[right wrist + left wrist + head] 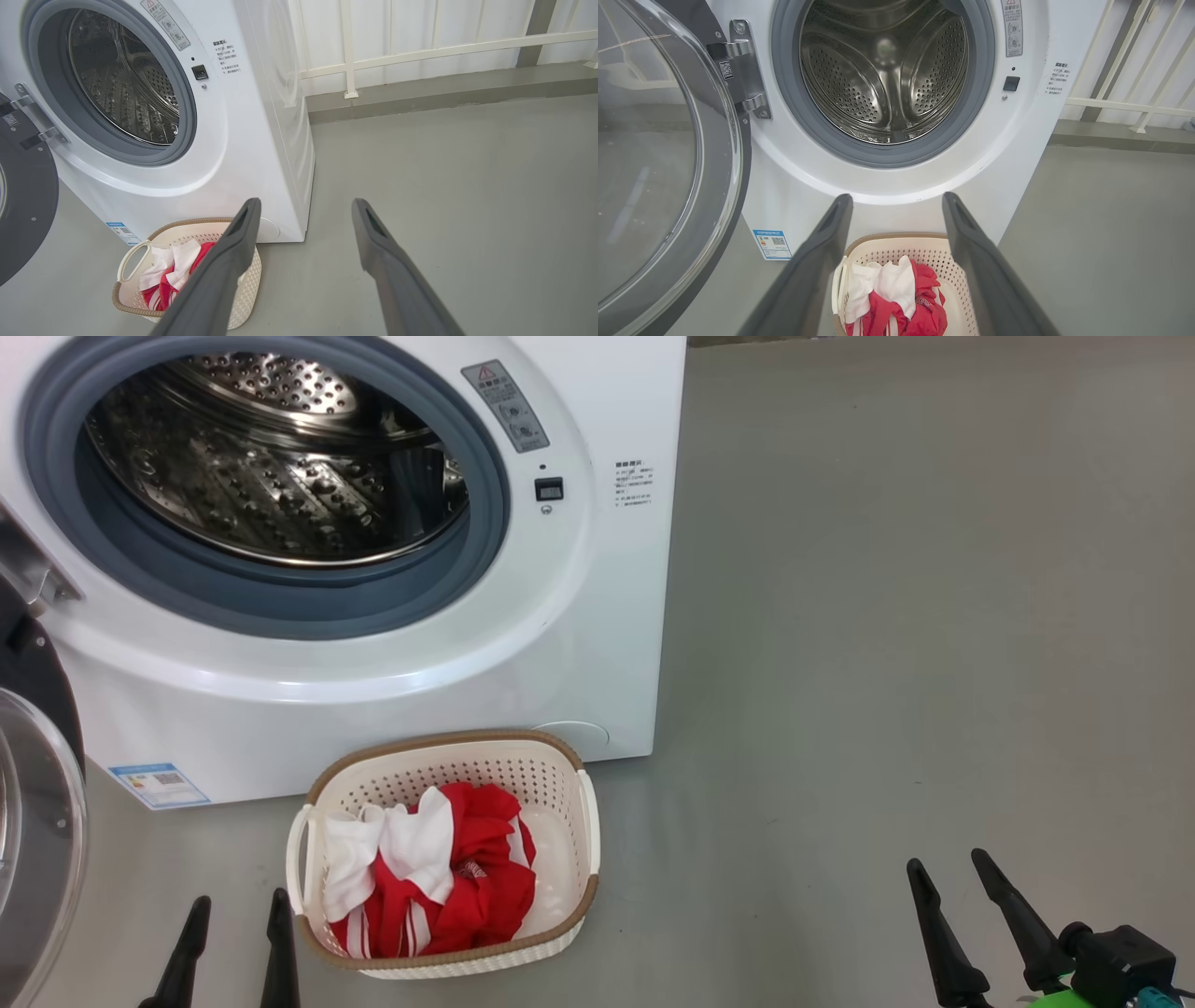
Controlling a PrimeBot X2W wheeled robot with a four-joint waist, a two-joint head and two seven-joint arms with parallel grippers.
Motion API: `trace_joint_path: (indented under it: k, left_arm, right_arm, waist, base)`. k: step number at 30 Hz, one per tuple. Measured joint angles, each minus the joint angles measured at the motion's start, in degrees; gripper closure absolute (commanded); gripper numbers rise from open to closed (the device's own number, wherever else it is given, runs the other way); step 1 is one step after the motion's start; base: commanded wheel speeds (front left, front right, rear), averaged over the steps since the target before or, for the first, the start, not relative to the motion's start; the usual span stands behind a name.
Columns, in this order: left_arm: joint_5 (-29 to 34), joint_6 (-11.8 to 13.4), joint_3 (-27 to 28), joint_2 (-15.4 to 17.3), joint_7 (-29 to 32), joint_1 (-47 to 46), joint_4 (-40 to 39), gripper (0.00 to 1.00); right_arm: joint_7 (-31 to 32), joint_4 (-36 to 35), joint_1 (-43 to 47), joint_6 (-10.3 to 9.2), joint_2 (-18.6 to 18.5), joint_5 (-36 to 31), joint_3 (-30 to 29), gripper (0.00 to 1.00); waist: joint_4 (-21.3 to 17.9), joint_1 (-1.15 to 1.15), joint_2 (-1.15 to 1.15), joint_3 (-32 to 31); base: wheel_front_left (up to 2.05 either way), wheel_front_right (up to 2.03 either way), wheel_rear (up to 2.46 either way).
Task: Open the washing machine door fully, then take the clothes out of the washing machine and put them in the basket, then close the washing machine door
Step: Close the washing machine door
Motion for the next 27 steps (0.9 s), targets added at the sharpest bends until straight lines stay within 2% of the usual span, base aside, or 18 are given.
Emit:
trace_joint_path:
  k: [6,13,27]
  left_arm:
    - [0.0,-0.01,0.13,0.0,0.0,-0.07,0.07,0.0]
    - [-1.09,0.65,-0.44,0.0,0.0,-0.4,1.03,0.0]
    - [-4.16,4.6,-2.99,0.04,0.0,2.22,0.99,0.0]
  right_arm:
    - [0.0,0.0,0.0,0.0,0.01,-0.01,-0.01,0.0]
    - [0.0,0.02,-0.01,0.0,-0.68,-0.11,1.54,0.0]
    - [0.0,0.56,0.01,0.0,-2.42,-0.08,4.58,0.0]
  waist:
    - [0.41,0.0,0.0,-0.02]
    - [3.36,0.0,0.0,-0.13]
    - [13.86,0.0,0.0,-1.74]
  base:
    - [0.0,0.0,0.0]
    - [0.0,0.0,0.0]
    - [0.0,0.0,0.0]
